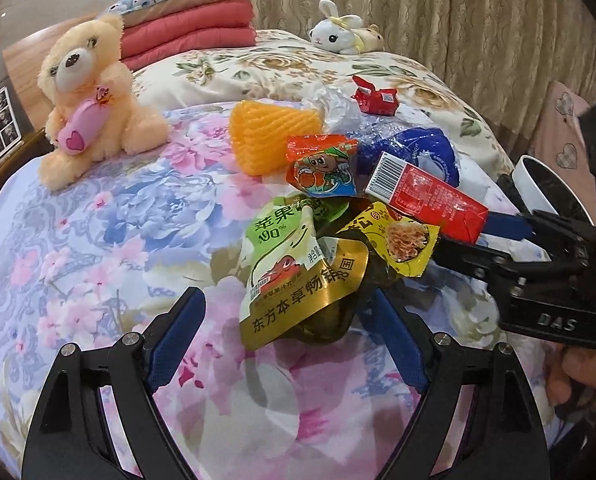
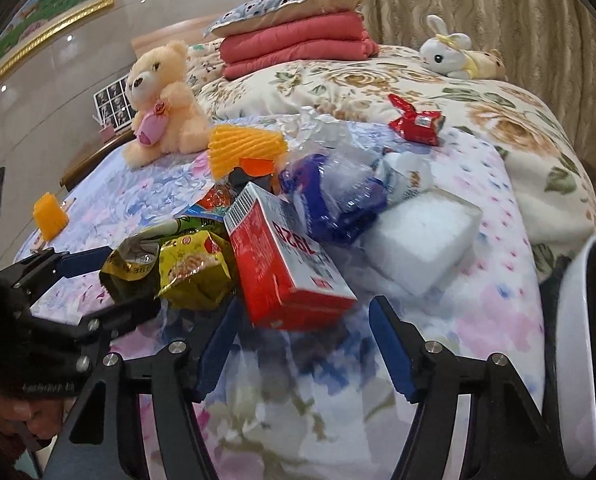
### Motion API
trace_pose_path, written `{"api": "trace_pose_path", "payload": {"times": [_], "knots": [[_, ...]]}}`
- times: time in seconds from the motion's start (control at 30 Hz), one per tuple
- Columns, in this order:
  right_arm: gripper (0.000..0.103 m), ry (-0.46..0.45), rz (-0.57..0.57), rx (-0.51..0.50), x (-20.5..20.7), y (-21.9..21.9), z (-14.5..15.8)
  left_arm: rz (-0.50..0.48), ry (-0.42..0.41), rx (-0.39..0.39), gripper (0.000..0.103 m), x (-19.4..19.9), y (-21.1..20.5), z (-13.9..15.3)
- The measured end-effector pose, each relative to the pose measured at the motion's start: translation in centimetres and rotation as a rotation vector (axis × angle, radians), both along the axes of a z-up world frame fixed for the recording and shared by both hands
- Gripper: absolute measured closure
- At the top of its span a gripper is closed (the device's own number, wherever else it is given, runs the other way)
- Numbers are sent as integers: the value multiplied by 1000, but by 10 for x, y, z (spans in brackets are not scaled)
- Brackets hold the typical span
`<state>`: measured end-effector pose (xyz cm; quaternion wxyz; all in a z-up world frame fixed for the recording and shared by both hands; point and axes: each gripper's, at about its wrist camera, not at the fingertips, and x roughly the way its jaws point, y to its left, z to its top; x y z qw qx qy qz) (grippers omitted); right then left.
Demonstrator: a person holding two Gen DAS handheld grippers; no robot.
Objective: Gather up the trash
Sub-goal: 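Grasp the green snack pouch with the left tool while the right tool grasps the red box, then carry the pouch and red box over the bin and release both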
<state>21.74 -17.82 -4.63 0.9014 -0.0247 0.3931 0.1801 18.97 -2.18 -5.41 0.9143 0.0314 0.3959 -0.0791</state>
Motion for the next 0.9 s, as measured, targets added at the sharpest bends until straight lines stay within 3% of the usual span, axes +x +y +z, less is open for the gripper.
{"api": "trace_pose_path", "payload": {"times": [0.07, 0.1, 0.13, 0.2, 0.23, 0.4, 0.7, 0.9], "knots": [[43, 8, 4, -13, 5, 4, -2, 6, 14, -5, 17, 5, 1, -3], [45, 15, 3, -15, 7, 5, -3, 4, 21, -25, 26, 7, 3, -4], [48, 18, 1, -15, 8, 5, -4, 0, 26, -41, 48, 9, 4, -5], [51, 17, 1, -15, 8, 6, -3, -8, 59, -75, 50, 15, 6, -9], [63, 14, 1, -16, 7, 6, -3, -8, 61, -88, 53, 15, 8, -9], [63, 14, -21, 34, -4, -1, 1, -3, 19, -120, 60, 7, 15, -3], [63, 27, -73, 151, -36, -20, 7, 25, -59, -161, 62, -23, 28, 14], [63, 26, -132, 205, -52, -42, 10, -8, -100, -174, 62, -38, 20, 27]]}}
